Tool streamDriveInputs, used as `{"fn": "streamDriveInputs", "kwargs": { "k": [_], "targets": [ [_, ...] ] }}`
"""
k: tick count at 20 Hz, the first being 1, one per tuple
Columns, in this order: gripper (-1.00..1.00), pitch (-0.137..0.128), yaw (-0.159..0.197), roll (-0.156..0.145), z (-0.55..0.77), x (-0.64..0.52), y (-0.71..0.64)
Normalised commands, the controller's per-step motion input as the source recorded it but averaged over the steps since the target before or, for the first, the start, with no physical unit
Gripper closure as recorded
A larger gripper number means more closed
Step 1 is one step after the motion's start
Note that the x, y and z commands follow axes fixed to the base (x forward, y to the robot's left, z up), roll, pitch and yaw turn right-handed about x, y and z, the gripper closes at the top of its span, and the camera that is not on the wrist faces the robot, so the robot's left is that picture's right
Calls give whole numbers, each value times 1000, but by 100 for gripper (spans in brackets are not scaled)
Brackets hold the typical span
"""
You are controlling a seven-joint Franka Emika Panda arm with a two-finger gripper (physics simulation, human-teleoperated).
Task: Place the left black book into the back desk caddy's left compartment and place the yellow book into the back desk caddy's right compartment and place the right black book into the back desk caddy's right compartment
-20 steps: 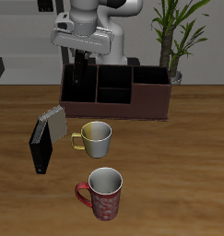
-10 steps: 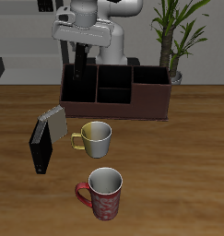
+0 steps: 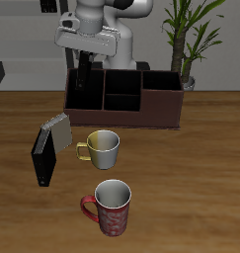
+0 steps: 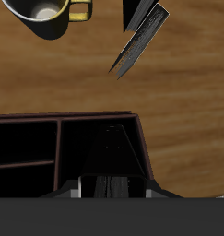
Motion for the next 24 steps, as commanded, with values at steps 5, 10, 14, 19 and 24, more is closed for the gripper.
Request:
{"fn": "streamDriveInputs", "kwargs": {
  "k": [5, 10, 14, 19, 24],
  "targets": [
    [100, 41, -17, 27, -196, 19, 50],
    [100, 21, -8, -1, -157, 47, -12],
    [100, 46, -33, -14, -233, 74, -50],
    [100, 28, -22, -5, -211, 84, -43],
    [100, 43, -28, -13, -220, 88, -46]
  ]
}}
